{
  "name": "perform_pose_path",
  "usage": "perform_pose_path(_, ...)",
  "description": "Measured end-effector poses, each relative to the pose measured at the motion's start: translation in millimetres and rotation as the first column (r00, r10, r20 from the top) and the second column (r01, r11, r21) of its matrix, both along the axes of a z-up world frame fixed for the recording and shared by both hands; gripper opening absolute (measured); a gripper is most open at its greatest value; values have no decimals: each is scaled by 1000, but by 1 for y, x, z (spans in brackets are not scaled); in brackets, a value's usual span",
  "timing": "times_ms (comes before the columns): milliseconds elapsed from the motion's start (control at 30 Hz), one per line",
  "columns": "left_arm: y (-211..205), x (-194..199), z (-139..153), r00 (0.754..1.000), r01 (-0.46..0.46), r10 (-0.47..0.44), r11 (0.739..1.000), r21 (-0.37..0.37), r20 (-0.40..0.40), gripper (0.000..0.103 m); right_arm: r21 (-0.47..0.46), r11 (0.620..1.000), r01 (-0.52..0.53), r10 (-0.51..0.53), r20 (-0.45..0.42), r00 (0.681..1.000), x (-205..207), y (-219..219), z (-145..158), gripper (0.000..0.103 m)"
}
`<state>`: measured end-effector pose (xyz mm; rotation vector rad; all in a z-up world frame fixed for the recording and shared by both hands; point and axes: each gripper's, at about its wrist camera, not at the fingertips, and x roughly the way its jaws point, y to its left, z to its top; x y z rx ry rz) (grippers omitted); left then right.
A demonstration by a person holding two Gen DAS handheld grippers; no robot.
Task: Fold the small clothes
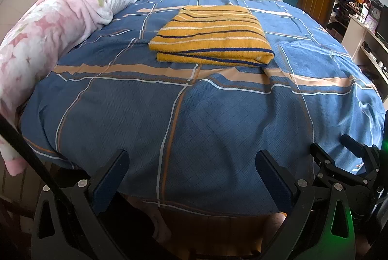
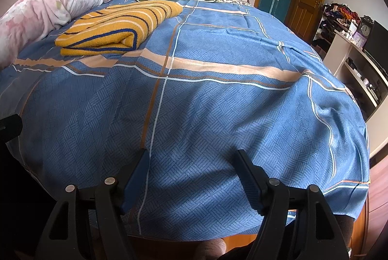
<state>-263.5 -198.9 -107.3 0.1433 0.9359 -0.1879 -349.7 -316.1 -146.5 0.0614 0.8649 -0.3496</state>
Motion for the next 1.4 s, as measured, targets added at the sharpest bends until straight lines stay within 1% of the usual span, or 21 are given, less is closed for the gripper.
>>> perform_pose_path(600,4,4,-7,1000,-6,6,1000,-8,-29,103,-5,1000,-2,2,0,1000,1,-2,-1,78)
perform_pose_path(833,5,7,-10,999,-7,7,1000,-10,-41,103,-13,1000,-6,6,-1,1000,2,-3,-3,81)
perform_pose_path(1400,7,8,-12,999,-7,6,1000,-21,-39,103,-34,999,-10,11,20,1000,5,-5,4,82)
